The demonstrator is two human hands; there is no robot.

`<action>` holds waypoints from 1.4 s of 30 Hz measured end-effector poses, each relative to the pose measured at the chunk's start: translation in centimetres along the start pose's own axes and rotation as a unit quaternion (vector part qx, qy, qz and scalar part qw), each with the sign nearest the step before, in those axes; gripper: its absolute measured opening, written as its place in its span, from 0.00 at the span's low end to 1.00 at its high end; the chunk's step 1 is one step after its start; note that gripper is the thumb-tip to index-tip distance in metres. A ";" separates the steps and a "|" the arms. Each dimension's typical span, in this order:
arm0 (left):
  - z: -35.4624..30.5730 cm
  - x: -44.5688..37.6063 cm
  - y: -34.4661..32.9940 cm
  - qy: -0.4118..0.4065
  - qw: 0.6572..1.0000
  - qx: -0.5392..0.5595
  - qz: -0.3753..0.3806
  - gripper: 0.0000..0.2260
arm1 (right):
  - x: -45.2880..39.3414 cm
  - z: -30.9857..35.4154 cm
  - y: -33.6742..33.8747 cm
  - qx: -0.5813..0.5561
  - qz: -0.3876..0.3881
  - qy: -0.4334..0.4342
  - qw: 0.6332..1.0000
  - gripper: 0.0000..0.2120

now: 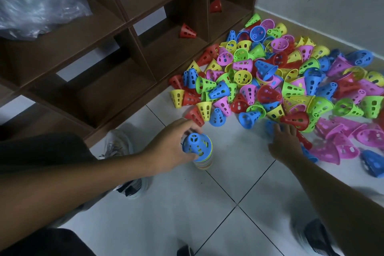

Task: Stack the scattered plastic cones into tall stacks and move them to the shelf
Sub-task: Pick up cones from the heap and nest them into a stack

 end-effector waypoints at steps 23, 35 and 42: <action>0.0 -2.2 3.0 0.024 1.000 0.008 -0.010 0.23 | -0.7 -1.6 -0.8 -0.262 0.102 -0.126 0.951 0.39; 0.5 -3.8 3.1 0.081 0.996 0.032 0.007 0.21 | 4.0 9.5 6.2 -0.633 0.392 -0.014 0.667 0.31; 0.3 -4.1 3.6 0.146 0.972 0.174 -0.066 0.19 | 8.9 16.7 12.6 -0.604 0.507 0.139 0.600 0.44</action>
Point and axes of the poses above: each hand's wrist, its own x-axis away from the middle knuckle, its own y-axis out of the back of the hand, z = x × y, the point moved 8 cm from there along -x, towards the middle knuckle, and after that the axes turned 15 degrees about -y, right-handed, at the moved point
